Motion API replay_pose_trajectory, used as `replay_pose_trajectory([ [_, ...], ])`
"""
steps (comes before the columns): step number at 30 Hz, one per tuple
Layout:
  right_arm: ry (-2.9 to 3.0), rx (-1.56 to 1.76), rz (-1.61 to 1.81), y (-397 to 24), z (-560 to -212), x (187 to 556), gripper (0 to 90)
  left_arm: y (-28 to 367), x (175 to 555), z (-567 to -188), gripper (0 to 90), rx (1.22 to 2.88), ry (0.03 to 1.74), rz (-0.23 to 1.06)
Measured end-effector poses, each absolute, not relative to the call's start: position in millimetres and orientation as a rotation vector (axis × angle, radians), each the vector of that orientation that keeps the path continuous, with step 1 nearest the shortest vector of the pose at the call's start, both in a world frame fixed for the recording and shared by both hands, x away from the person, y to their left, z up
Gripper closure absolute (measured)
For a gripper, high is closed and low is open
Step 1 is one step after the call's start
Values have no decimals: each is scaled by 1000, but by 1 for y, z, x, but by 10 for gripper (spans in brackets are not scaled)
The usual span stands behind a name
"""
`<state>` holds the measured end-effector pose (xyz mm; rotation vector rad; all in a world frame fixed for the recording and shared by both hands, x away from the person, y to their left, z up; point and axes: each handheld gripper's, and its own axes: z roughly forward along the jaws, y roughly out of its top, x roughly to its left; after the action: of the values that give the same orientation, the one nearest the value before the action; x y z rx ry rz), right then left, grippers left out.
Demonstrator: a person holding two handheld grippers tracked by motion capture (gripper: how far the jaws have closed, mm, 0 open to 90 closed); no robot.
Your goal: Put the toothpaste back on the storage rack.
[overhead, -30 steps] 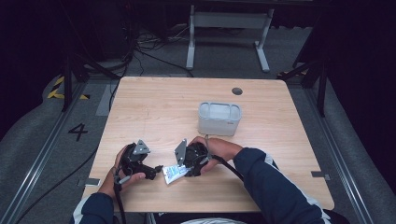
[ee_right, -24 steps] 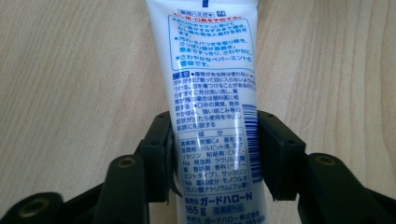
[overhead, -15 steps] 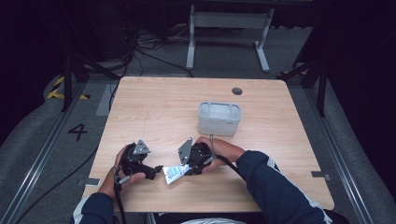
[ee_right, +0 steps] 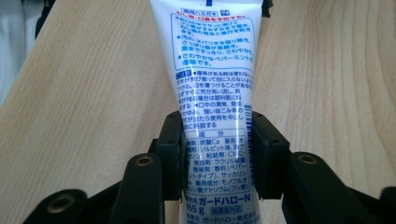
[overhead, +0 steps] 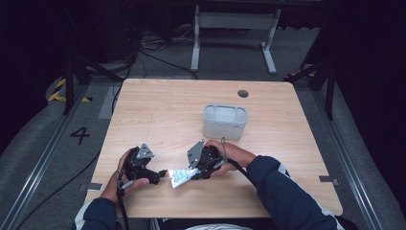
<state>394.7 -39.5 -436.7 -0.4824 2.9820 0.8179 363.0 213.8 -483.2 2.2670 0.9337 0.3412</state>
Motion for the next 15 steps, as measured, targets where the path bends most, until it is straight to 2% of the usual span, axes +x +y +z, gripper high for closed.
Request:
replay_pose_trajectory([
  [15, 2907, -399, 1040, -63, -412, 395, 625, 214, 363, -483, 6, 2266, 934, 342],
])
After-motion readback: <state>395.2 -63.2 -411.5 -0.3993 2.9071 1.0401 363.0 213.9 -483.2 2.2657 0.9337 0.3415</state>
